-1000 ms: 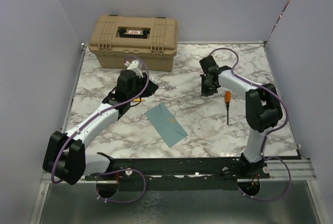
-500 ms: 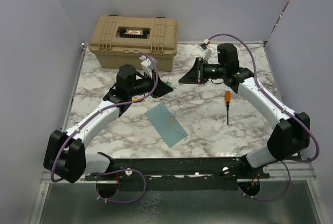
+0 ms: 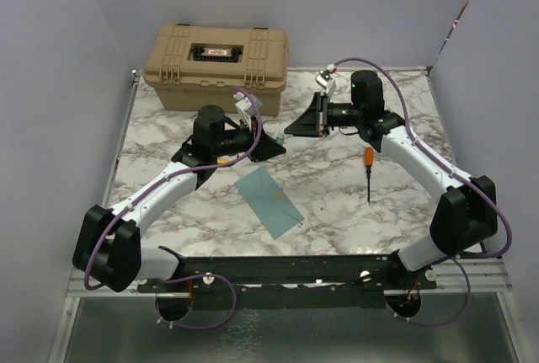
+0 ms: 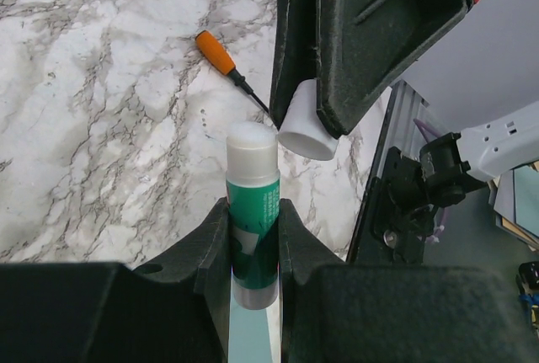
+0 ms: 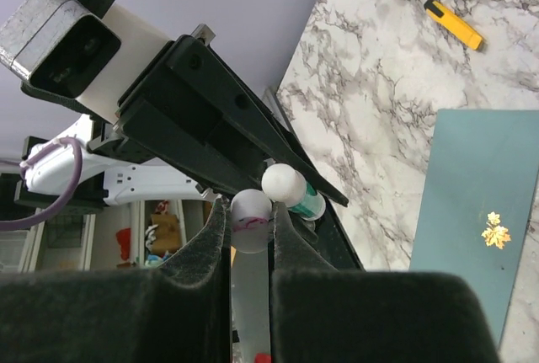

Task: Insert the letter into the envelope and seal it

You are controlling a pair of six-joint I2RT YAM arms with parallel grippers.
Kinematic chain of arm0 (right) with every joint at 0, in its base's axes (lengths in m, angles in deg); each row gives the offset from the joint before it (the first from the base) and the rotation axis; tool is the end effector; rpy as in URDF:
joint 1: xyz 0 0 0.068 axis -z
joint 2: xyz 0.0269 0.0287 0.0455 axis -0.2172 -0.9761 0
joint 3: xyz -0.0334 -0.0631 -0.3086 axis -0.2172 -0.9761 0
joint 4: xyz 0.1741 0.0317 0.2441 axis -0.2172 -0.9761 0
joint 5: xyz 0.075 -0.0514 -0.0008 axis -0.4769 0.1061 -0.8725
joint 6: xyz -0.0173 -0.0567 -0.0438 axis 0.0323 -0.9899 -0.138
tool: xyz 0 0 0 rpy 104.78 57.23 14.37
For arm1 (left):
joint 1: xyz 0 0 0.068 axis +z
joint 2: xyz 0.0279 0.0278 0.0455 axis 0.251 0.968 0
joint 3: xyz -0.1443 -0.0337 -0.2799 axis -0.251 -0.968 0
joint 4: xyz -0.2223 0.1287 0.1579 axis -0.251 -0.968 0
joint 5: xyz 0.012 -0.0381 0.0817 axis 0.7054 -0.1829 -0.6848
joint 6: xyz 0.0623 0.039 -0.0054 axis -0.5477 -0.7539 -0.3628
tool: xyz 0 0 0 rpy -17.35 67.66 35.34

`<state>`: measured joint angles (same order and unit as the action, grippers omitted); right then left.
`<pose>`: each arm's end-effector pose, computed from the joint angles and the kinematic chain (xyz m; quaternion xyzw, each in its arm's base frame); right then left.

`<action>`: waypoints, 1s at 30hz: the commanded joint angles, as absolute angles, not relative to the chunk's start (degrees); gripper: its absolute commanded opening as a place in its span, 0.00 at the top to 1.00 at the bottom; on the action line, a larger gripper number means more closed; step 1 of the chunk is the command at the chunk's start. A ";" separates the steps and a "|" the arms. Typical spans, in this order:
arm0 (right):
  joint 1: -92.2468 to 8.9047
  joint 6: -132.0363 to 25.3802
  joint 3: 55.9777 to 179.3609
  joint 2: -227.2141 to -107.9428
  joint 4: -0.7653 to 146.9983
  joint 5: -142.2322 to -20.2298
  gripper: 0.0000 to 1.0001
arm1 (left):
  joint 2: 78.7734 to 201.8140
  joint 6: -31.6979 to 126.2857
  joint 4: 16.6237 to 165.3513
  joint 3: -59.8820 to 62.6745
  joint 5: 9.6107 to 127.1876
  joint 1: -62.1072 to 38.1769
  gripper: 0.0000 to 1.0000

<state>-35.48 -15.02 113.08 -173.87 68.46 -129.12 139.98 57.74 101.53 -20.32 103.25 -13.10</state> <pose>0.3484 0.2025 0.3592 -0.1162 0.7685 0.5976 0.1967 0.2845 -0.1965 0.3223 0.2663 0.7106 -0.5049 0.4114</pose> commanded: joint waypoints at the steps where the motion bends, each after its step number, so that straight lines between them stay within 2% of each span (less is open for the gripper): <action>1: -35.88 -13.49 113.01 -175.24 70.11 -130.33 1.00 | 140.60 58.21 103.74 -18.98 104.70 -13.90 1.00; 18: -35.84 -18.04 115.95 -173.13 62.10 -122.55 1.00 | 137.68 57.29 103.76 -21.09 96.05 -13.94 1.00; 30: -35.84 -13.44 115.67 -172.85 67.95 -123.06 1.00 | 136.61 57.58 103.78 -21.72 97.93 -13.94 1.00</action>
<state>-35.75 -15.59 114.28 -174.46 64.81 -123.35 138.80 58.17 102.53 -20.75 98.05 -13.72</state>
